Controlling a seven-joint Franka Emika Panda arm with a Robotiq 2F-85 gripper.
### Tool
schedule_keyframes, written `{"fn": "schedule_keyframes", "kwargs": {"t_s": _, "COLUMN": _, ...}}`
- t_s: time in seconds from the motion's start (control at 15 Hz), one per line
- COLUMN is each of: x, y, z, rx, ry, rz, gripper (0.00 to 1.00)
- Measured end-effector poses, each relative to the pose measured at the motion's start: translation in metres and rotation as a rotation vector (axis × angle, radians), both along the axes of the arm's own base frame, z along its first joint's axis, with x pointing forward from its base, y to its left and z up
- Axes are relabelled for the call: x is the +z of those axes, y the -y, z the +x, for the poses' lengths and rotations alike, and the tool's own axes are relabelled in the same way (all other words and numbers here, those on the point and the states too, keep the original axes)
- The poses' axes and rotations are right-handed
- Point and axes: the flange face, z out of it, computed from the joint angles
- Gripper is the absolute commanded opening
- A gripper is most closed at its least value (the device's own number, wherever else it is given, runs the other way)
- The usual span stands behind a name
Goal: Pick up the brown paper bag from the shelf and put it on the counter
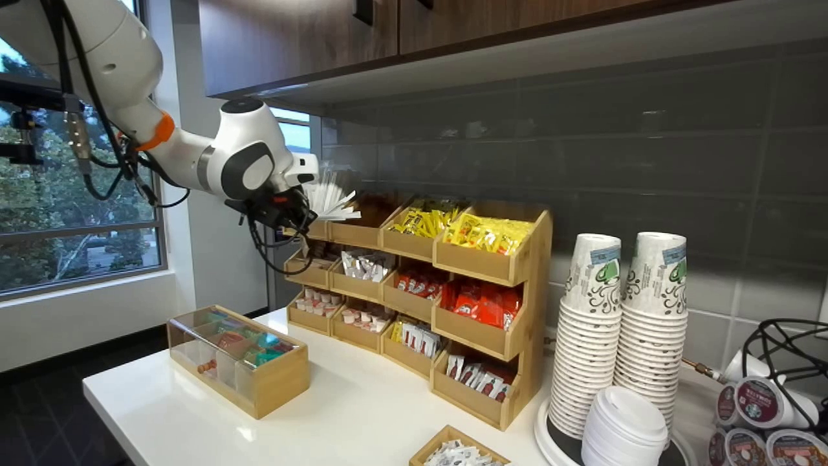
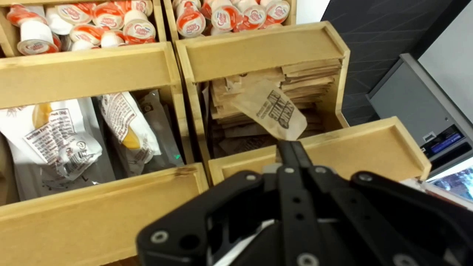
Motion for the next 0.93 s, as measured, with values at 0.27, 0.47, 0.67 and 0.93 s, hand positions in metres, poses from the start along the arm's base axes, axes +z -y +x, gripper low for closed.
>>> {"fn": "schedule_keyframes", "kwargs": {"t_s": 0.27, "x": -0.01, "y": 0.009, "z": -0.013, "rx": -0.005, "ry": -0.028, "rz": -0.019, "gripper": 0.0}}
{"fn": "schedule_keyframes", "kwargs": {"t_s": 0.47, "x": -0.018, "y": 0.02, "z": -0.024, "rx": -0.013, "ry": -0.051, "rz": -0.036, "gripper": 0.0}}
{"fn": "schedule_keyframes", "kwargs": {"t_s": 0.67, "x": -0.022, "y": 0.041, "z": -0.035, "rx": -0.037, "ry": -0.07, "rz": -0.056, "gripper": 0.0}}
{"fn": "schedule_keyframes", "kwargs": {"t_s": 0.93, "x": -0.023, "y": 0.084, "z": -0.046, "rx": -0.097, "ry": -0.086, "rz": -0.079, "gripper": 0.0}}
